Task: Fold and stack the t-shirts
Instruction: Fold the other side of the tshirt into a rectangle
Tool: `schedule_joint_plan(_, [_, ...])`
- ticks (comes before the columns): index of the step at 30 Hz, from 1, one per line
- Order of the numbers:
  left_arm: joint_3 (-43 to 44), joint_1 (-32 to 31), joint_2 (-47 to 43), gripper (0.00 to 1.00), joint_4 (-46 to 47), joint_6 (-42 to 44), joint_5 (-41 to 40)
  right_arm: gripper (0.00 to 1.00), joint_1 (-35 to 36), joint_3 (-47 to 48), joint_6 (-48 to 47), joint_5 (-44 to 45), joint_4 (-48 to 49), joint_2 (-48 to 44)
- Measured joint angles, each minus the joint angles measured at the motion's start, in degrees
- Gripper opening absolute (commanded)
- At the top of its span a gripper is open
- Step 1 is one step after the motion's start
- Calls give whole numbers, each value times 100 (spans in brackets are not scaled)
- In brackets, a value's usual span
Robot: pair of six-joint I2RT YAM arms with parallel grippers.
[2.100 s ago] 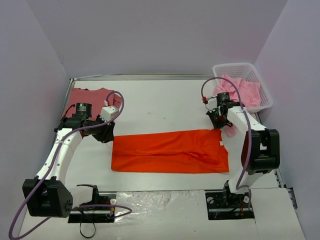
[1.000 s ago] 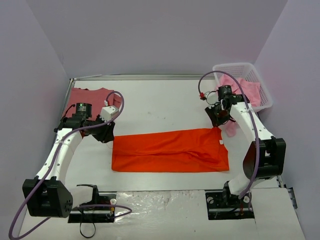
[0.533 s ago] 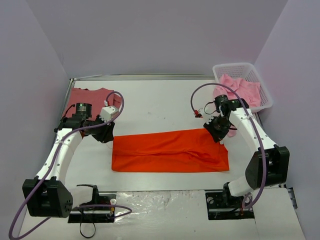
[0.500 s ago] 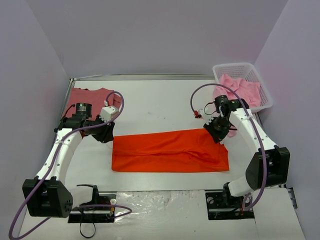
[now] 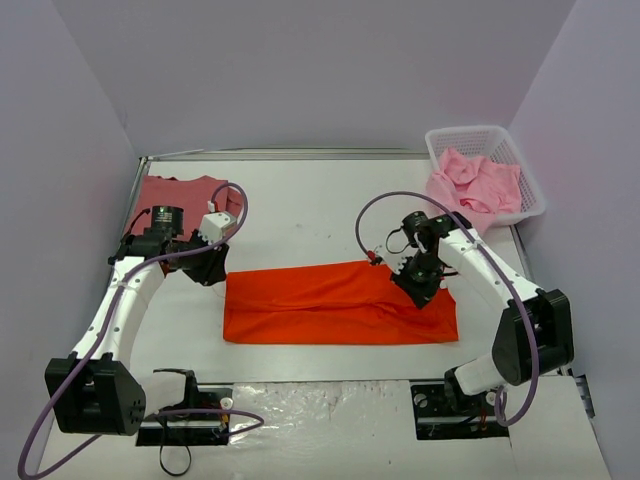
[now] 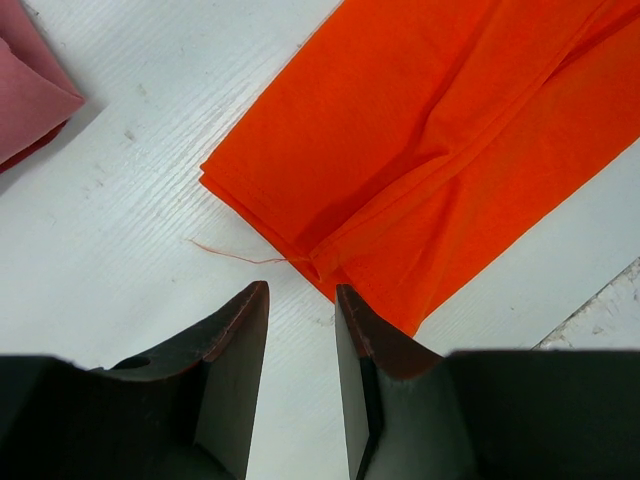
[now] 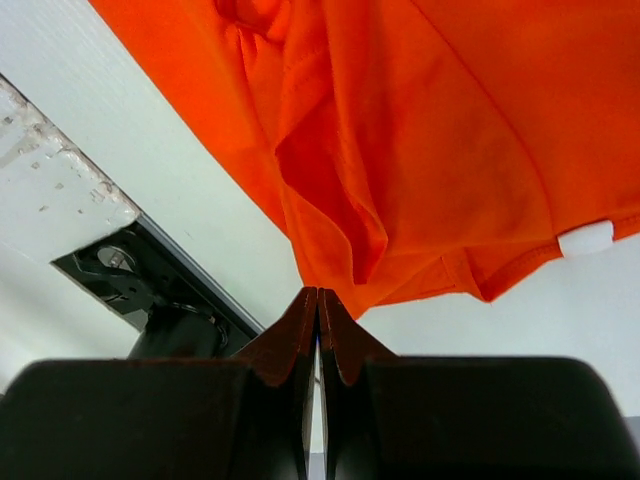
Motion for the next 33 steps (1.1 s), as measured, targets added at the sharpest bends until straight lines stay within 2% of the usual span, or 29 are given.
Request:
schedule_joint_plan(12, [-24,17,-4,32,22,0,-4,0,728,-229,538,42,763,634])
schedule_joint_plan(28, [-74,15,-20,32,26,2,-22,0,824,-374,750,286,1110,994])
schedule_joint_plan(32, [-74,15,-20,32,24,2,-22,29,876,-391,833,361,1150,1005])
schedule_joint_plan(33, [-74,15,-20,32,24,2,-22,30,898,-391,863,382,1167,1005])
